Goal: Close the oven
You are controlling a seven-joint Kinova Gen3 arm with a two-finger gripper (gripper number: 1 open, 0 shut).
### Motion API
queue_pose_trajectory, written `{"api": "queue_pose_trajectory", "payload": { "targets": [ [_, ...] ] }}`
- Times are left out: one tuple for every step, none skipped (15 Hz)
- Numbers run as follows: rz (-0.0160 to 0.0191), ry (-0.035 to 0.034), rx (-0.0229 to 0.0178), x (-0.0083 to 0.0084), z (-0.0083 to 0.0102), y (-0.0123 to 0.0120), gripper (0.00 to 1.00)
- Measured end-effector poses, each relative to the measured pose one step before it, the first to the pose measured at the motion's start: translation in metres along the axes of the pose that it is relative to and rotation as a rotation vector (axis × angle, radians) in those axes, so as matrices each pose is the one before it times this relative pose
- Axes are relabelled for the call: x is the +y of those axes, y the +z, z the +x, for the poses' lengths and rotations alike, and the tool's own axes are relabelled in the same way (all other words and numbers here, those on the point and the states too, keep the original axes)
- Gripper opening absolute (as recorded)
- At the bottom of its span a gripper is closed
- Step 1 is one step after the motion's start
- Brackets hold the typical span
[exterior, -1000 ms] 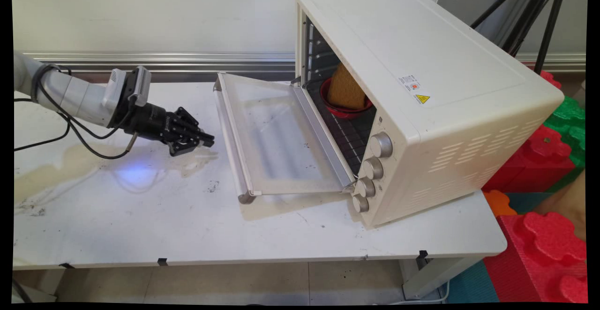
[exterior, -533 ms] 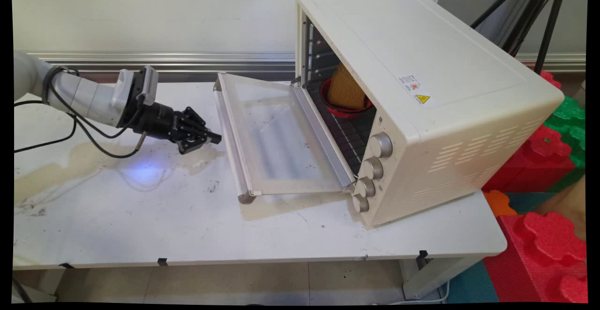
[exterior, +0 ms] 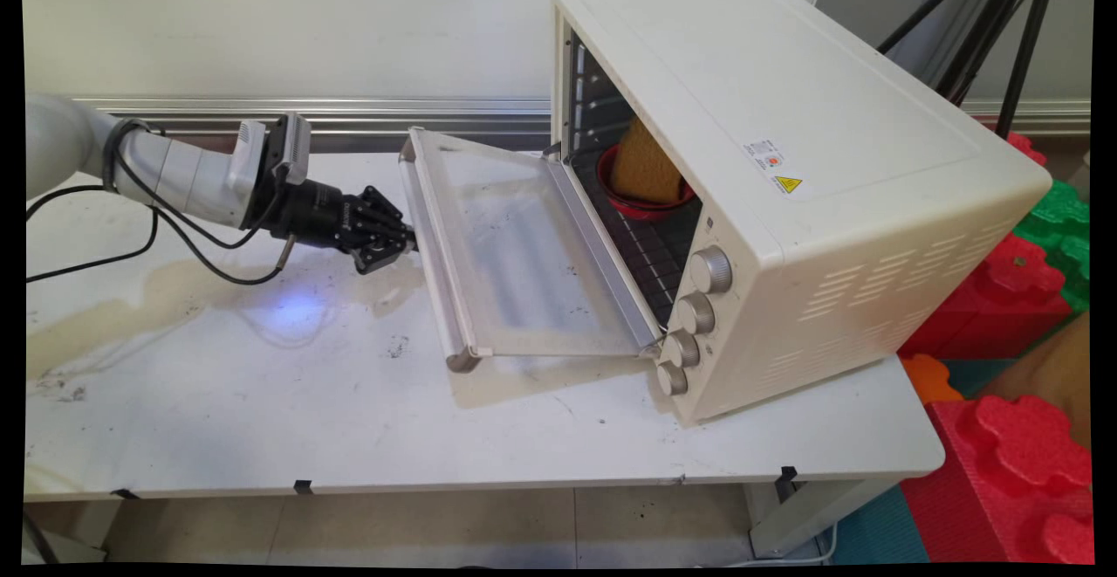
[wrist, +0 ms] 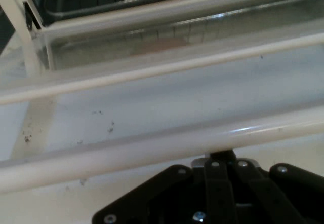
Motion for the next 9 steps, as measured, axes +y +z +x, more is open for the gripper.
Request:
{"api": "queue_pose_trajectory", "payload": {
  "targets": [
    [0.00079,0.00080,0.00469,-0.00041,0.00136,0.00116,0.00],
    [0.00228,0.00085,0.00682,-0.00050,0.00170,0.00095,0.00],
    [0.00177,0.00018,0.00475,-0.00034,0.00117,0.00049,0.00],
    [0.00470,0.00190,0.01383,-0.00095,0.00388,0.00088,0.00],
    [0.00314,0.00152,0.00981,-0.00075,0.00317,0.00050,0.00],
    [0.00423,0.00168,0.01202,-0.00095,0.00443,0.00059,0.00],
    [0.00422,0.00158,0.01296,-0.00107,0.00518,0.00080,0.00],
    [0.00397,0.00143,0.01025,-0.00112,0.00439,0.00077,0.00],
    [0.00455,0.00035,0.01279,-0.00144,0.00560,0.00104,0.00]
  ]
}}
